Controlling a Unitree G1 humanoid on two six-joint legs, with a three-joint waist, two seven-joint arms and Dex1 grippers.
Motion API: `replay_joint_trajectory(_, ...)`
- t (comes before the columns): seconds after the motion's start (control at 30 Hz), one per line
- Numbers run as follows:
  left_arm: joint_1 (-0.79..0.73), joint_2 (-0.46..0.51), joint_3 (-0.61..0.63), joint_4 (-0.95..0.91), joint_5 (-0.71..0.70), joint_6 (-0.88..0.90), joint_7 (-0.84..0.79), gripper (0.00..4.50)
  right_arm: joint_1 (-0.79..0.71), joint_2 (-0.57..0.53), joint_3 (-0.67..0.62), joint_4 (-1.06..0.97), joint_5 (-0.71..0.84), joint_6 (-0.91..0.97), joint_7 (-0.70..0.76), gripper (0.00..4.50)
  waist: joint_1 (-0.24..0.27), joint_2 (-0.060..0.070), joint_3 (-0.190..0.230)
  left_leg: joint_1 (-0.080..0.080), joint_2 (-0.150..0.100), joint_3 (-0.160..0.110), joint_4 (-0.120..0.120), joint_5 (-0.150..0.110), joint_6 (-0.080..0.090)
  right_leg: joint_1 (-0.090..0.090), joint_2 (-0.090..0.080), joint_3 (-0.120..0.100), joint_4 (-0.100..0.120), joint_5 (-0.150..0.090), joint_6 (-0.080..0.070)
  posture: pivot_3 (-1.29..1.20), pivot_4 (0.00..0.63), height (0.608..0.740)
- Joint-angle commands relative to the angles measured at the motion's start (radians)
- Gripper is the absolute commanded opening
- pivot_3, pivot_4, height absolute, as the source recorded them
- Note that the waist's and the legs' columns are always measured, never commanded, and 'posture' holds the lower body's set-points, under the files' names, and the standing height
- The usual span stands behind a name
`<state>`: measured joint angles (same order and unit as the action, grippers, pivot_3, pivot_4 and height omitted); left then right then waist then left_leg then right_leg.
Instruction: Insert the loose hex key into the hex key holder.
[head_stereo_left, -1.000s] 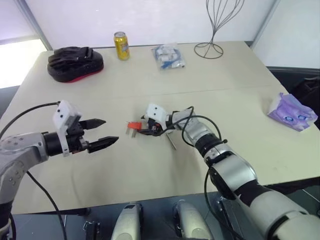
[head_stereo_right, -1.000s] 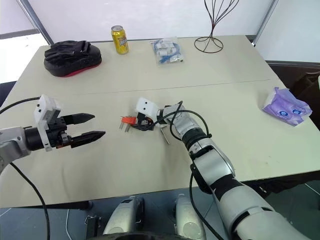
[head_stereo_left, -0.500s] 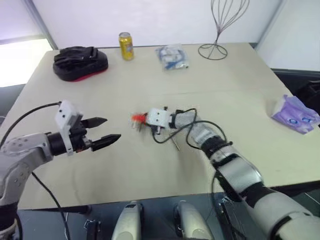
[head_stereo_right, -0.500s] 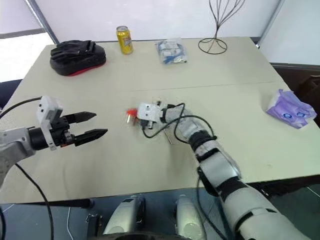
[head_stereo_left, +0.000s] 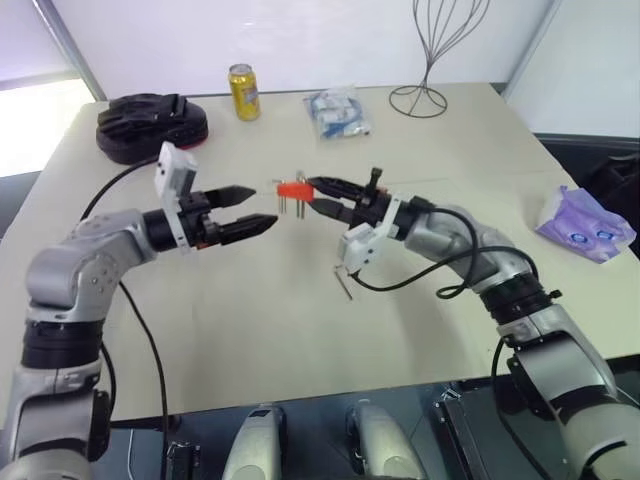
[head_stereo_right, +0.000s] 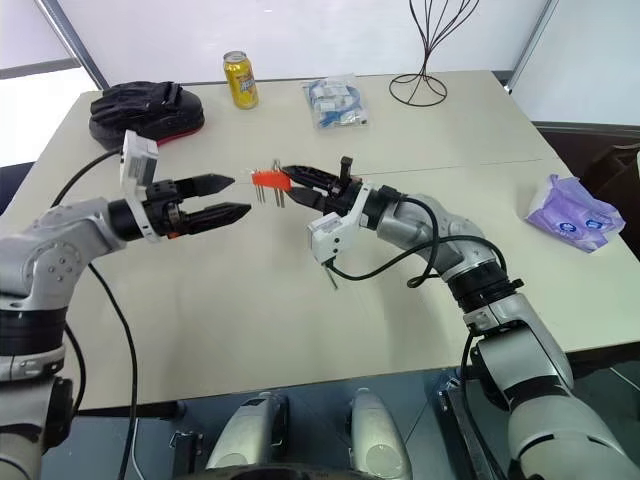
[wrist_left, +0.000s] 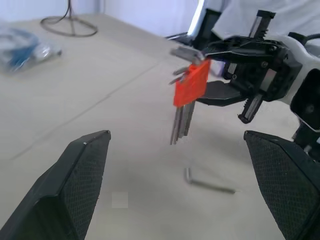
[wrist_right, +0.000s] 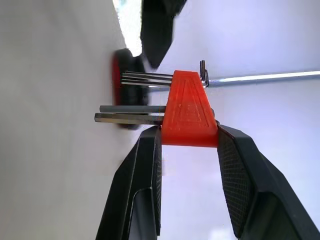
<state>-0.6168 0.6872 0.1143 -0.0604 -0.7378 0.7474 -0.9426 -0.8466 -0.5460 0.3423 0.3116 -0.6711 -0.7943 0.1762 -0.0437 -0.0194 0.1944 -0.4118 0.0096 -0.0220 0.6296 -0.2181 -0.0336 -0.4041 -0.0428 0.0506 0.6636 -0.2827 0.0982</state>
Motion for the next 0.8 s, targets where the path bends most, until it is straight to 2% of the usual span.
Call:
replay_joint_trajectory(0.03, -0.064, -0.013, -0.016, 0.017, -0.01, -0.006, -0.056, 4.5, -0.046, -0.023, -0.043, -0.053, -0.003, -0.028, -0.035, 1.02, 0.0, 0.0, 0.0, 0.0, 0.0, 0.0, 0.0, 0.0, 0.0, 0.0, 0.0, 0.0, 0.0, 0.0, 0.0, 0.0, 0.15, 0.74)
replay_joint_trajectory(0.33, -0.147, -0.05, -0.013, 0.037, -0.035, 0.018, -0.111, 4.5, -0.057, -0.039, -0.03, -0.058, 0.022, -0.088, -0.006, 1.02, 0.0, 0.0, 0.0, 0.0, 0.0, 0.0, 0.0, 0.0, 0.0, 0.0, 0.0, 0.0, 0.0, 0.0, 0.0, 0.0, 0.15, 0.74)
replay_joint_trajectory(0.8, -0.134, -0.052, -0.001, 0.024, -0.04, 0.028, -0.123, 4.5, -0.055, -0.05, -0.034, -0.059, 0.059, -0.116, 0.059, 1.02, 0.001, 0.0, 0.0, 0.0, 0.001, 0.0, 0.0, 0.0, 0.0, 0.0, 0.0, 0.0, 0.0, 0.0, 0.0, 0.0, 0.15, 0.74)
